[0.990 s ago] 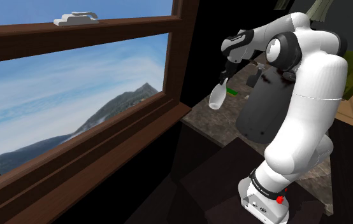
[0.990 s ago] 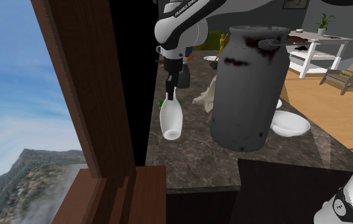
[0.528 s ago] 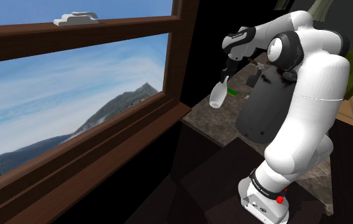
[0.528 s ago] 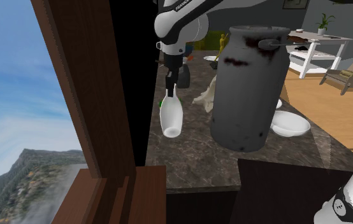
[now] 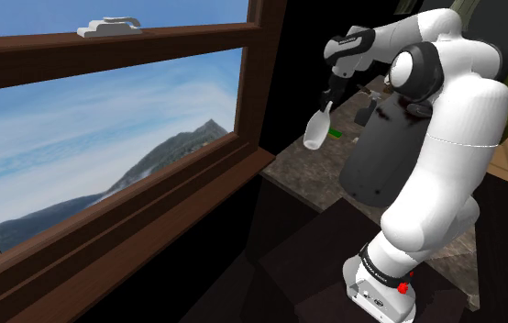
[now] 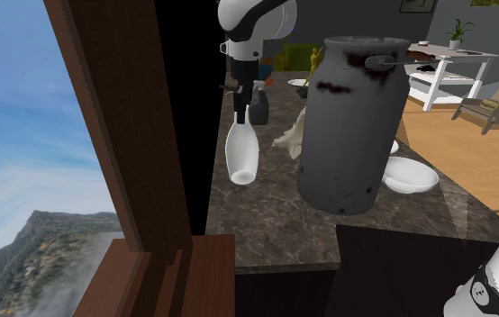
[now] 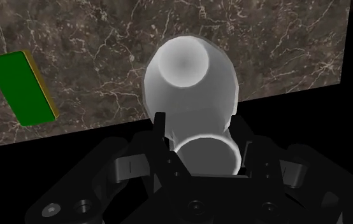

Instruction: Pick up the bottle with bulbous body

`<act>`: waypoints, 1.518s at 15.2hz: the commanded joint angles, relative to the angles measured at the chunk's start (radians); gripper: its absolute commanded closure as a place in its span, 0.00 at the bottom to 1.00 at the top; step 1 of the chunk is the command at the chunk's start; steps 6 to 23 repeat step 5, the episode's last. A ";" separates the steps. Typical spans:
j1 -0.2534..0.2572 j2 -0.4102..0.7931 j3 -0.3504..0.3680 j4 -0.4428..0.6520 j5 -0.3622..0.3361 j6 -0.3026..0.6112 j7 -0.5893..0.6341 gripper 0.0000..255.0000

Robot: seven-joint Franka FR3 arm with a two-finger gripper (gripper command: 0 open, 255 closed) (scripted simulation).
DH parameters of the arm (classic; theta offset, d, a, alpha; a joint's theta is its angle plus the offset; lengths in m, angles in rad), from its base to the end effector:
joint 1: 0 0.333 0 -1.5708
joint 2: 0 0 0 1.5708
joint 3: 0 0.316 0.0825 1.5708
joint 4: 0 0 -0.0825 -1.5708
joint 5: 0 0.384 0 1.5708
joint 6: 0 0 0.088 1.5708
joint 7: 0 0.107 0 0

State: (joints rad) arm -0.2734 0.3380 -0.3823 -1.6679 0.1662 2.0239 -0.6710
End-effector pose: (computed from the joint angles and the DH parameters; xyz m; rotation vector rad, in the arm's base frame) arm 0.5386 -0.3714 0.4250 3.1342 -0.0501 0.0815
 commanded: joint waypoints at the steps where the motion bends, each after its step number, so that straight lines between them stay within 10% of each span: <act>1: 0.000 -0.007 -0.002 0.018 -0.004 -0.023 0.003 1.00; 23: 0.000 -0.013 -0.003 0.038 -0.008 -0.050 0.006 1.00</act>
